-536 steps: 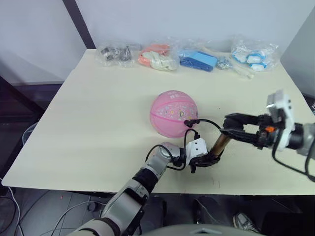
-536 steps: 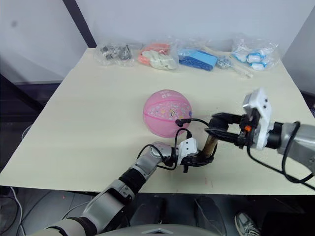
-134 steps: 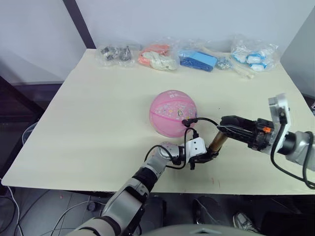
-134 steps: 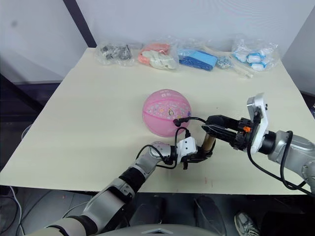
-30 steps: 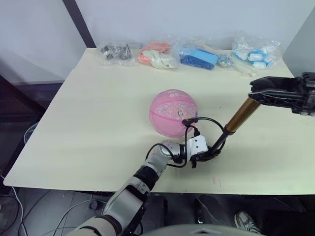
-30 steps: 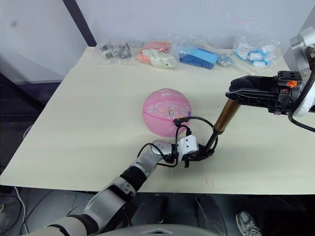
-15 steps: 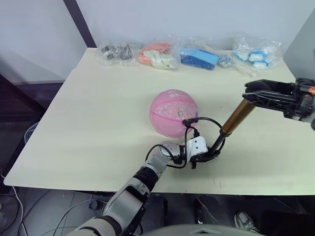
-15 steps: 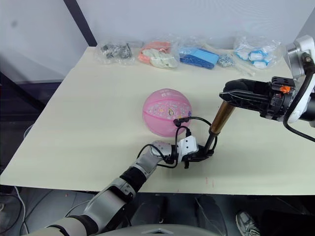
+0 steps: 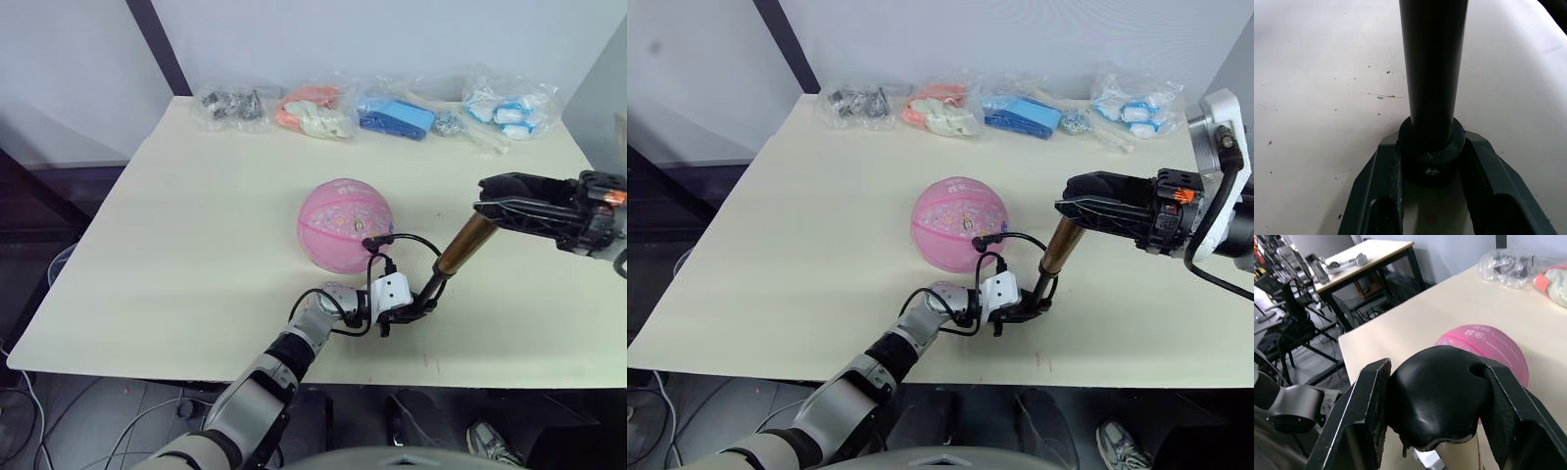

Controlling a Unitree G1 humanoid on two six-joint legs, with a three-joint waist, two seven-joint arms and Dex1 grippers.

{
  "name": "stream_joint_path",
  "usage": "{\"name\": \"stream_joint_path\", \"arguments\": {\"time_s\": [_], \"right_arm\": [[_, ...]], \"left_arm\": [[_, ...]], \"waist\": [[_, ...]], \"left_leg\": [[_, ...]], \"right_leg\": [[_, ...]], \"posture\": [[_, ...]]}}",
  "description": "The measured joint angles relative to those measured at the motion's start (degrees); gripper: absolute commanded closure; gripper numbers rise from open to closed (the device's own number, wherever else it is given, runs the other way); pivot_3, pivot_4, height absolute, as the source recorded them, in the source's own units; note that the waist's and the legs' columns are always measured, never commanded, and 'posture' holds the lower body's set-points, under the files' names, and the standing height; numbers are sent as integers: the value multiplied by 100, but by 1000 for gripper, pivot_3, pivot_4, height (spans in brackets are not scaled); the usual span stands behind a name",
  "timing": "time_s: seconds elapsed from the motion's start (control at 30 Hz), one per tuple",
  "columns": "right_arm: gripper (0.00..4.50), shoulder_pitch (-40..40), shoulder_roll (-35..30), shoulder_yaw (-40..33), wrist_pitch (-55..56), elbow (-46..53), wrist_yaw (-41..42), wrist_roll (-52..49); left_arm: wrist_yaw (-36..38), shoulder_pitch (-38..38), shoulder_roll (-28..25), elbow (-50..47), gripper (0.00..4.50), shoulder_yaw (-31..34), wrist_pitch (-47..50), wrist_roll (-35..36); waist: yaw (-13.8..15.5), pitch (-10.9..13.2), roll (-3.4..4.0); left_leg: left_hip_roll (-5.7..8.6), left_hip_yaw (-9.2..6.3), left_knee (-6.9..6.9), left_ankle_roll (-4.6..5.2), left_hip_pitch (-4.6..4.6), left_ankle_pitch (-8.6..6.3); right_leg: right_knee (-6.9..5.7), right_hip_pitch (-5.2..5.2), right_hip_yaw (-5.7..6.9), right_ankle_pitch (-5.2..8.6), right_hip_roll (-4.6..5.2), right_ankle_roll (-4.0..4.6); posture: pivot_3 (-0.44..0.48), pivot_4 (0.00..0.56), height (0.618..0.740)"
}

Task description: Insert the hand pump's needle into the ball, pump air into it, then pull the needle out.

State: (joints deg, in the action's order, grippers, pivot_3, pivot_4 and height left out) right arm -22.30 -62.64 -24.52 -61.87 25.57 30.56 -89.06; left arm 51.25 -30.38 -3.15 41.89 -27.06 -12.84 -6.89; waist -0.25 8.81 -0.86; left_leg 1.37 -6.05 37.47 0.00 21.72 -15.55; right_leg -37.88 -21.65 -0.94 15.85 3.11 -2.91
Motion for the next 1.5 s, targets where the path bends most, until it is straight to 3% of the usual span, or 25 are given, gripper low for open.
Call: {"name": "stream_joint_path", "arguments": {"time_s": [0.53, 1.2, 1.5], "right_arm": [[2201, 319, -29, 557, 263, 117, 640, 892], [2201, 1288, 808, 1516, 1155, 472, 953, 2752], [2201, 1320, 900, 1559, 1158, 474, 1016, 2950]], "left_arm": [[-6, 2, 1, 10, 3403, -3, -2, -24], [-15, 32, -2, 3, 3403, -4, -1, -59], [-15, 31, -2, -4, 3403, -4, 0, -63]], "waist": [[0, -12, -14], [-2, -30, -33], [-3, -30, -33]], "left_leg": [[1, -2, 0, 0, -1, 0], [4, -9, 0, -1, -7, 0], [5, -9, 0, -1, -6, 0]], "right_leg": [[1, 1, 1, 0, 0, 0], [2, 7, 6, 1, -3, -1], [2, 7, 6, 1, -3, -1]], "posture": [[0, 150, 740], [0, 150, 740], [0, 150, 740]]}}
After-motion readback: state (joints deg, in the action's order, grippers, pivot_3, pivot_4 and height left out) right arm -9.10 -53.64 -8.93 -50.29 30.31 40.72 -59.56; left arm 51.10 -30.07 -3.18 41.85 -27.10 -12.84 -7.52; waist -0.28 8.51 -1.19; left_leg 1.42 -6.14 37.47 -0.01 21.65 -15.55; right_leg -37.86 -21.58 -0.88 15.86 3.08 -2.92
